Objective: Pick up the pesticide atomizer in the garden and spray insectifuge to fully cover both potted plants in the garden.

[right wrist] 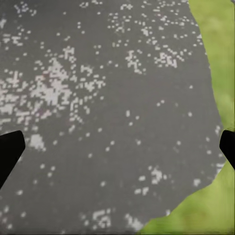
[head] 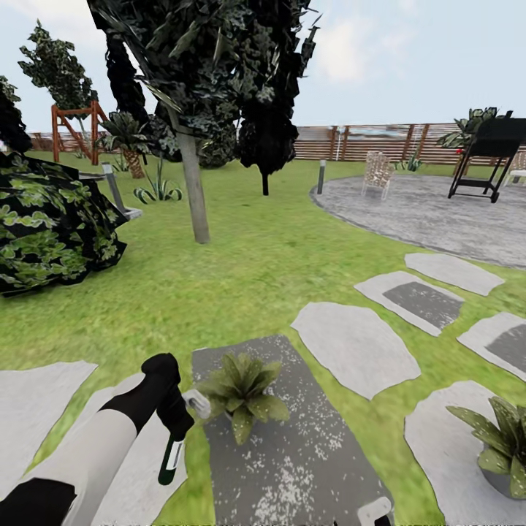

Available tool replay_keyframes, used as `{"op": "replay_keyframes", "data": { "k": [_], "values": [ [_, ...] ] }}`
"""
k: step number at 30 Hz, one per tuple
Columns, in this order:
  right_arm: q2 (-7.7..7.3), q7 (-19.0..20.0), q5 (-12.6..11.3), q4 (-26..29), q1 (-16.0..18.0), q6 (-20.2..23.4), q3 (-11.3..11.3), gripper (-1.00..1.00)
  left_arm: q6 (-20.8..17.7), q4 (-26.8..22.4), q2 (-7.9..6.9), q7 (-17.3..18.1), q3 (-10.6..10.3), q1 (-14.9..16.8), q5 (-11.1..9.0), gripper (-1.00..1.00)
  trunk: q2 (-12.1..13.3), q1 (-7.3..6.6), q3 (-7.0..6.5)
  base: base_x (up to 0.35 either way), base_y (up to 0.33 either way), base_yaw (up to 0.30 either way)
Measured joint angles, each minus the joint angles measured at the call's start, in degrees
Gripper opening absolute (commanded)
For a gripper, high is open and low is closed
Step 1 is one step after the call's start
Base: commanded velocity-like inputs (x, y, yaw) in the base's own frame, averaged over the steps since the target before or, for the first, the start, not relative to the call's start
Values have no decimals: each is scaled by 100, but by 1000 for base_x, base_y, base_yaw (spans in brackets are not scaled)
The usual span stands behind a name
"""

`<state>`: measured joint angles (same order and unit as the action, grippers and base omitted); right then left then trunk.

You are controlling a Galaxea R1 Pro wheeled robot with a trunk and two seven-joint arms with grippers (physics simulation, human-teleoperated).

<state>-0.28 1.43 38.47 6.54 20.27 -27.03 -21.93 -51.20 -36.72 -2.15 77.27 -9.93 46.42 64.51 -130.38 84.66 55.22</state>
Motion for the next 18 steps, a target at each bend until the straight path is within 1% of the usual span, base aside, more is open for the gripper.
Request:
{"op": "replay_keyframes", "data": {
  "k": [5, 8, 10, 12, 13, 14, 15, 16, 17, 18],
  "values": [
    [1, 0, 0, -7, 0, 0, 4, 100, 5, 38, -4, -69, 39, 1, -67, -100, 0, -1, 0, -12, 9, 0],
    [1, 0, 0, -8, 0, 0, 5, 100, 4, 42, 0, -119, 56, -69, -119, -100, 0, -1, 0, -1, 1, 0],
    [1, 0, 0, -8, 0, 0, 6, 100, 1, 47, 10, -319, 154, -113, -197, -100, 0, -1, 0, 0, 0, 0],
    [1, 0, 0, -9, 0, 0, 5, 100, -5, 56, 30, -683, 353, -133, -452, -100, 0, -1, 0, 0, 0, 0],
    [1, 0, 0, -9, 0, 0, 5, 100, 2, 80, 34, -869, 432, -145, -625, -100, 0, -1, 0, 0, 0, 0],
    [1, 0, 0, -9, 0, 0, 5, 100, 13, 149, 41, -1206, 498, -183, -887, -100, 0, -1, 0, 0, 0, 0],
    [1, 0, 0, -9, 0, 0, 6, 100, 21, 197, 50, -1459, 525, -206, -1039, -100, 0, -1, 0, 0, 0, 0],
    [1, 0, 0, -9, 0, 0, 8, 100, 29, 255, 73, -1839, 551, -233, -1231, -100, 0, -1, 0, 0, 0, 0],
    [1, 0, 0, -9, 0, 0, 8, 100, 27, 295, 101, -2077, 564, -247, -1380, -100, 0, -1, 0, 0, 0, 0],
    [1, 0, 0, -9, 0, 0, 9, 100, 54, 357, 140, -2354, 573, -290, -1624, -100, 0, -1, 0, 0, 0, 0]
  ]
}}
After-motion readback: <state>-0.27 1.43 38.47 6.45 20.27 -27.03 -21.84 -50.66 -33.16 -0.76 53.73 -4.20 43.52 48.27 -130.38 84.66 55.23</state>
